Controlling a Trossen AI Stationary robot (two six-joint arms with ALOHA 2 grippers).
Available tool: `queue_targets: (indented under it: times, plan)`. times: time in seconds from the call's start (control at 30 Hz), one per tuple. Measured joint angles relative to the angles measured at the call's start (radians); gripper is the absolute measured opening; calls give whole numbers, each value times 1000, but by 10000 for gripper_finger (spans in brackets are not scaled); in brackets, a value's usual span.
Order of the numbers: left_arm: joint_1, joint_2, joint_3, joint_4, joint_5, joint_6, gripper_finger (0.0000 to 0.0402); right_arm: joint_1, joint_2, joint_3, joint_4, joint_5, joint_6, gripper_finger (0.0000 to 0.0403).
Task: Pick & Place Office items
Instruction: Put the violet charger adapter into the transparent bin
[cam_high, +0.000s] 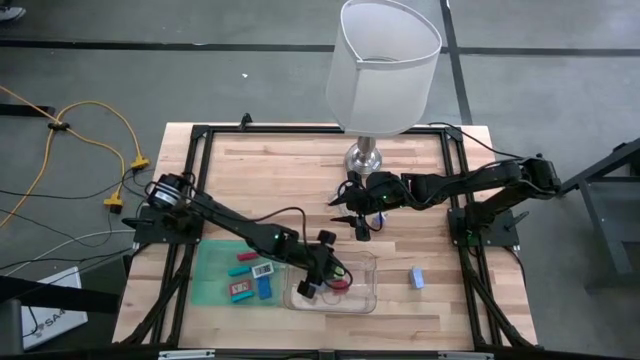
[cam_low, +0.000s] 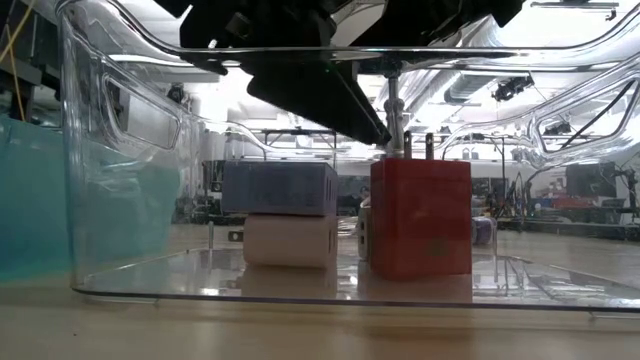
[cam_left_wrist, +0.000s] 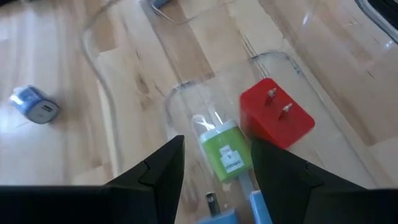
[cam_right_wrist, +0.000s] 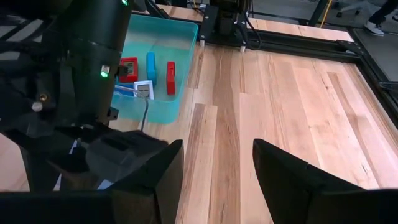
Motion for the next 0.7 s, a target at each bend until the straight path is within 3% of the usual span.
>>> queue_targets:
  times: [0.33,0.47,0.7]
  plan:
    - [22,-130,-12,-138,-47,-14,177,0,0,0,-1,0,0,180]
    - [47,-217,-84,-146,-7,-23,177,0,0,0,-3,0,0,180]
    - [73,-384,-220,-142,-48,-58,177,0,0,0,-2,0,0,180]
